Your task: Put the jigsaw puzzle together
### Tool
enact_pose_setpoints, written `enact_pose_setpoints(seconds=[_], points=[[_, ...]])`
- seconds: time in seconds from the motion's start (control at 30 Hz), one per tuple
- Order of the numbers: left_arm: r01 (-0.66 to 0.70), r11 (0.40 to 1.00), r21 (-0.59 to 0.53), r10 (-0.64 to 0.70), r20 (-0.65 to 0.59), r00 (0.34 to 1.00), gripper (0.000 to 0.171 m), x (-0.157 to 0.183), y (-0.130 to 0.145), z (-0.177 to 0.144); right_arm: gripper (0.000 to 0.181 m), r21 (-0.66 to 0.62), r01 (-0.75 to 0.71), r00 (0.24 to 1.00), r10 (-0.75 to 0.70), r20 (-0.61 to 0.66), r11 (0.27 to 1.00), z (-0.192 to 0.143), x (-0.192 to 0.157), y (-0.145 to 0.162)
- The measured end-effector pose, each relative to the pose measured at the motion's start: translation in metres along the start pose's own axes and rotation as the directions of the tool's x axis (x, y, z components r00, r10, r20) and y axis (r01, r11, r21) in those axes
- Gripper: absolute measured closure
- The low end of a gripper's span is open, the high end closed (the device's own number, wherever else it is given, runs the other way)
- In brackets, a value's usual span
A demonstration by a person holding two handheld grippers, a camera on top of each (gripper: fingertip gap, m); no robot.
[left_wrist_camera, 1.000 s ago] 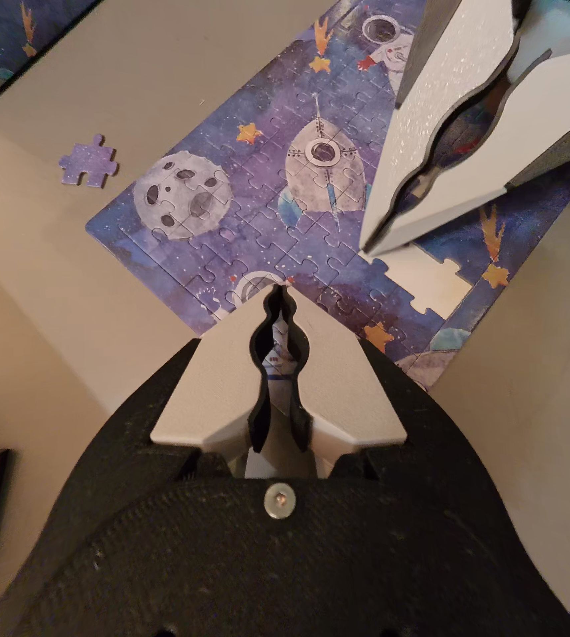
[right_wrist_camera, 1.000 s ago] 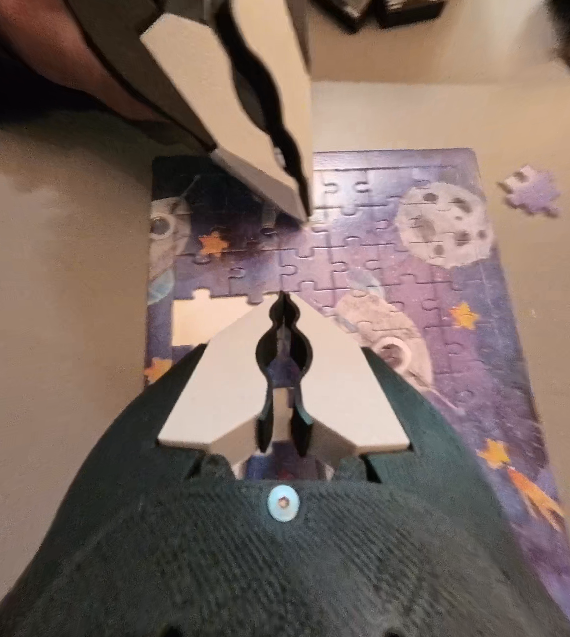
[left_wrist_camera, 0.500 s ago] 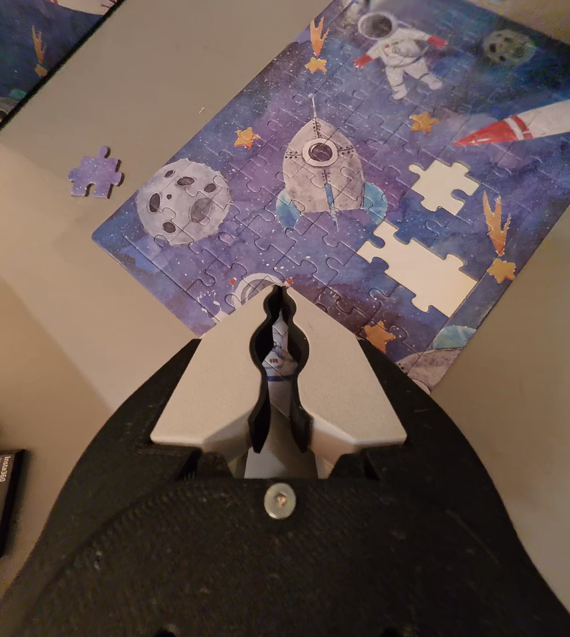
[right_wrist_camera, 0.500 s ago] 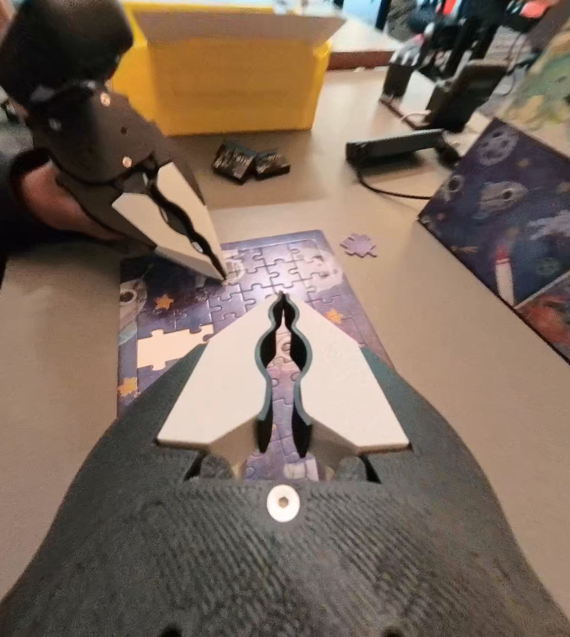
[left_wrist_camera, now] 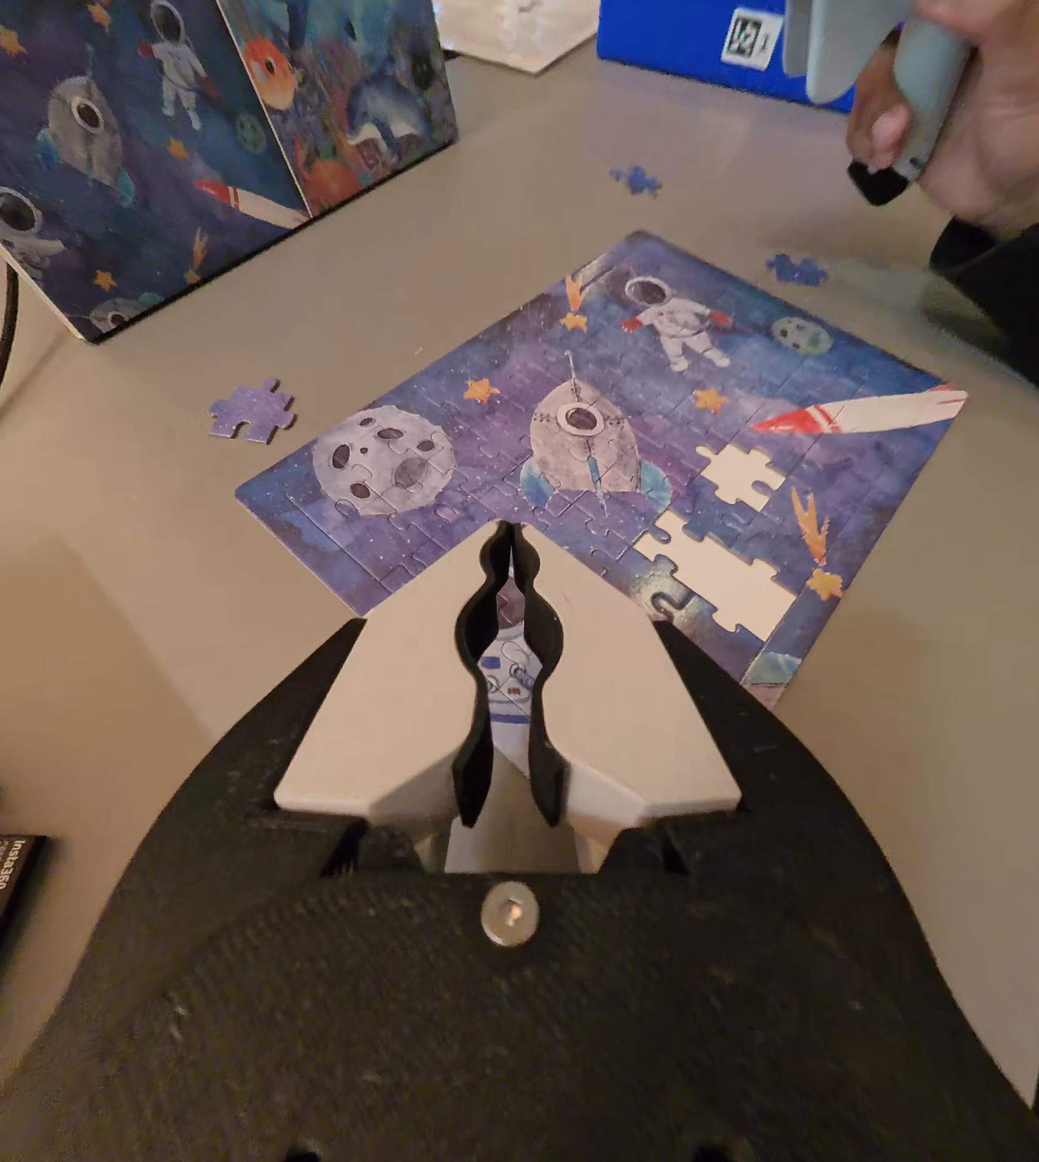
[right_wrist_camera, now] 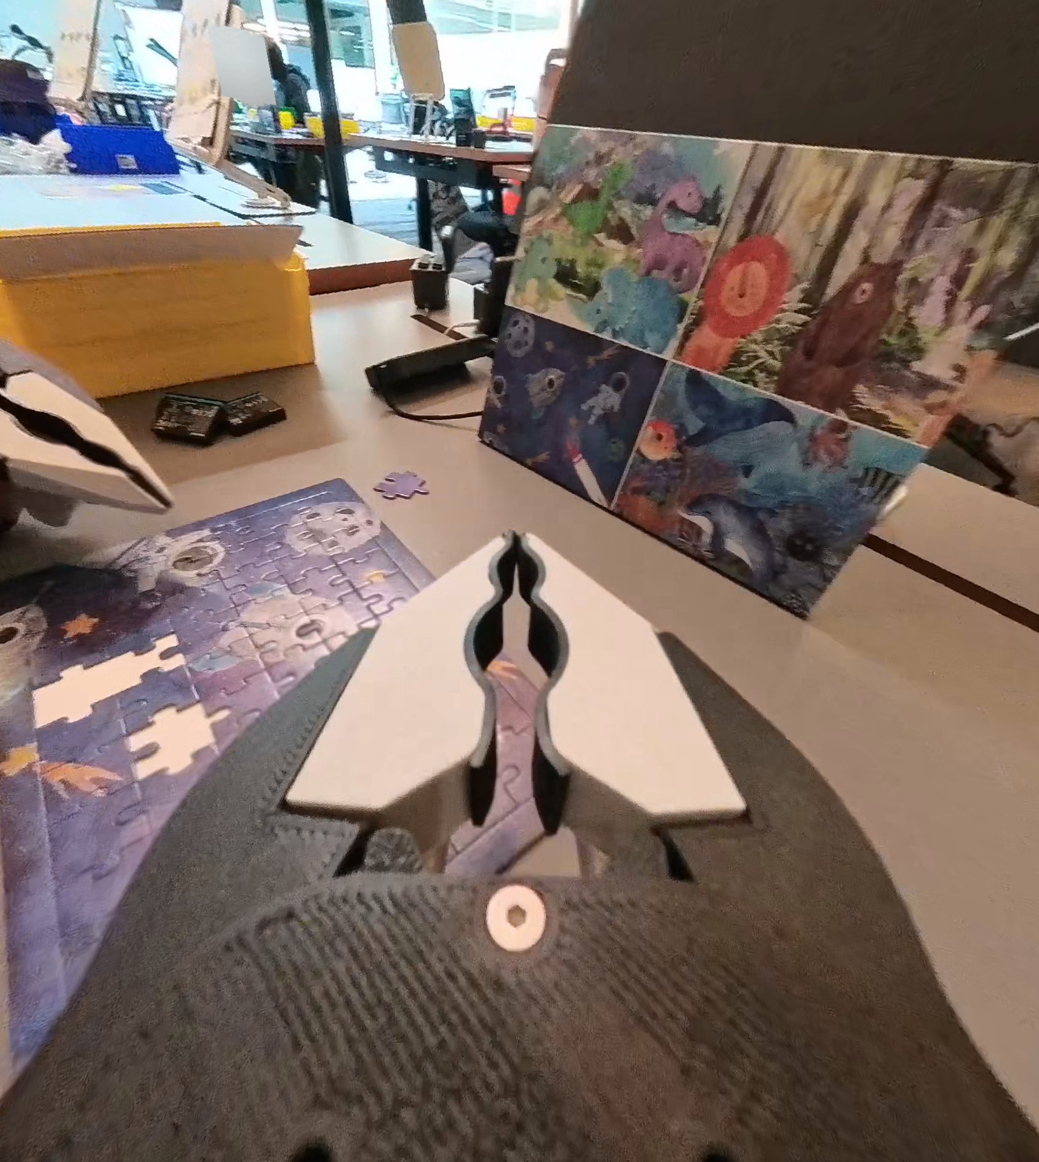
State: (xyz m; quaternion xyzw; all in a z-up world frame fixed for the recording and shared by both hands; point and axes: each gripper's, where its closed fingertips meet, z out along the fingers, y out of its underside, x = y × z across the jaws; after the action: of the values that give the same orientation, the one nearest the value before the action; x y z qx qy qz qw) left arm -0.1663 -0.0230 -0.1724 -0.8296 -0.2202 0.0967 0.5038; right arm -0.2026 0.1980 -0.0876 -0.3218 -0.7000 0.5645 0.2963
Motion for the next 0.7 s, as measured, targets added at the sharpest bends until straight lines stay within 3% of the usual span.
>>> enact_pose_setpoints(seconds=[0.23,0.37,0.5,0.7], points=[[-0.02,1.0,0.0,0.02,-0.002,1.0,0.171,0.002,0.0,0.0,0.181,0.017,-0.005,0.96,0.01,-0.279,1.0,-0.065,0.079,0.017],[-0.042,0.999,-0.025,0.042,0.001,0.999,0.171,0.004,0.003,0.003,0.181,-0.01,-0.088,0.929,0.079,-0.36,0.996,-0.097,0.109,0.04],[-0.042,0.999,-0.03,0.042,-0.005,0.999,0.171,0.005,0.004,0.003,0.181,-0.012,-0.117,0.907,0.102,-0.409,0.993,-0.114,0.123,0.05],[-0.048,0.998,-0.043,0.048,-0.009,0.999,0.171,0.006,0.005,0.004,0.177,0.0,-0.202,0.923,0.19,-0.333,0.979,-0.101,0.114,0.055]])
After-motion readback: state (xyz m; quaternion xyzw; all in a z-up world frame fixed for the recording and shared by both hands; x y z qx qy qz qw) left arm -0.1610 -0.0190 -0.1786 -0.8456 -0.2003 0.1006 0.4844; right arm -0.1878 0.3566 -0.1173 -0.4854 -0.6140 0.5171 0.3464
